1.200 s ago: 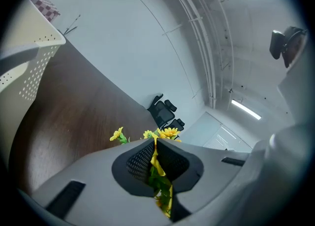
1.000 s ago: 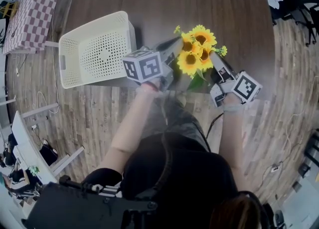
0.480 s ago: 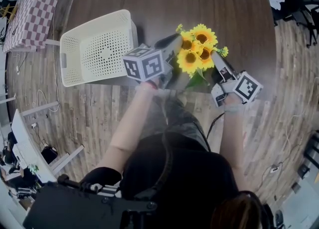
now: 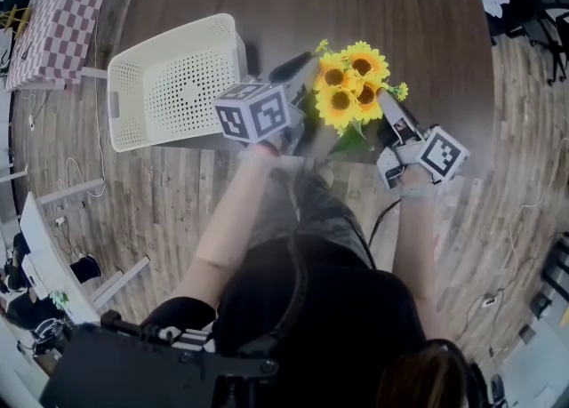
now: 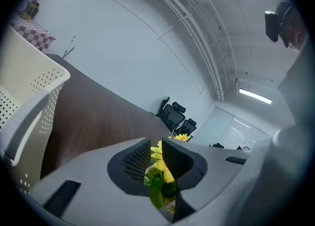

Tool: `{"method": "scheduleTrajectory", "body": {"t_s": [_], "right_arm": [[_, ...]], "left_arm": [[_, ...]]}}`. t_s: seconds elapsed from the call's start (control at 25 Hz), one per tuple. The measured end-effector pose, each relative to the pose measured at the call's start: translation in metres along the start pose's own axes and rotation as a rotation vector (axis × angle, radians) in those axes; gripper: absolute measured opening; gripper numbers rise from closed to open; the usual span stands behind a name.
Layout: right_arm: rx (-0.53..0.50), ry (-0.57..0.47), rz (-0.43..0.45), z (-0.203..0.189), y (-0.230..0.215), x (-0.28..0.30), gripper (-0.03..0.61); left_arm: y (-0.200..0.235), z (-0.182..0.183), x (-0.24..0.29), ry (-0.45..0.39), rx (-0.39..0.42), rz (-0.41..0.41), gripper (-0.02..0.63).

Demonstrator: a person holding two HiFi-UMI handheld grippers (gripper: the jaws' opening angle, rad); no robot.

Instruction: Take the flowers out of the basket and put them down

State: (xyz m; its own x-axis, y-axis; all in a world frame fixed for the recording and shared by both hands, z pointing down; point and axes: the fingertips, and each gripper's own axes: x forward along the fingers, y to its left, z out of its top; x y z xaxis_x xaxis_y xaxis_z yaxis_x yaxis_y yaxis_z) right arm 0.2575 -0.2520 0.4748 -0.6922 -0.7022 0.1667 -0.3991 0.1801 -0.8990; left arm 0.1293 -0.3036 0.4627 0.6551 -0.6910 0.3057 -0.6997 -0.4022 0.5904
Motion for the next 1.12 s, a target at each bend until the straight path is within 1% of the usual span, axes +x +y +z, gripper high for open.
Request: {"method": "scheduleTrajectory", "body": {"t_s": [0.12,0.24,0.44,0.64,0.8,0.92,1.0,1.08,1.12], "right_arm": [[0.007,-0.005,0.008,-0.001,0.001,0.001,0.002],[0.007,-0.007,0.007,-0.001,0.001,0.001,0.002],[-0.01,-0.014,-0.011,0.0,0.0,0.001,0.002],[-0.024,-0.017,-0.035,-0.002,-0.004,-0.001,0.005],[-0.029,-0.03,-0.036,0.0,-0.005,-0.001,0.008],[-0.044,-0.042,-0.058,0.0,-0.006,-0.002,0.012],[-0.06,-0.052,-0.077,0.002,-0.008,-0.004,0.021],[-0.074,-0.069,-0.077,0.005,-0.007,-0.005,0.045],[-0.077,-0.075,-0.075,0.006,-0.006,-0.005,0.048]], "left_arm": [[0.004,0.004,-0.005,-0.028,0.002,0.019,0.077],[0.003,0.005,-0.009,-0.038,0.014,0.026,0.075],[0.0,-0.002,-0.012,-0.013,0.03,0.019,0.001],[-0.003,-0.004,-0.02,-0.02,0.042,0.007,0.0],[-0.005,-0.007,-0.026,-0.025,0.025,-0.008,0.0],[-0.009,-0.011,-0.031,-0.023,0.025,-0.014,0.0],[-0.011,-0.014,-0.033,-0.018,0.029,-0.016,0.0],[-0.012,-0.017,-0.033,-0.013,0.028,-0.019,0.0],[-0.013,-0.018,-0.034,-0.013,0.026,-0.02,0.0]]}}
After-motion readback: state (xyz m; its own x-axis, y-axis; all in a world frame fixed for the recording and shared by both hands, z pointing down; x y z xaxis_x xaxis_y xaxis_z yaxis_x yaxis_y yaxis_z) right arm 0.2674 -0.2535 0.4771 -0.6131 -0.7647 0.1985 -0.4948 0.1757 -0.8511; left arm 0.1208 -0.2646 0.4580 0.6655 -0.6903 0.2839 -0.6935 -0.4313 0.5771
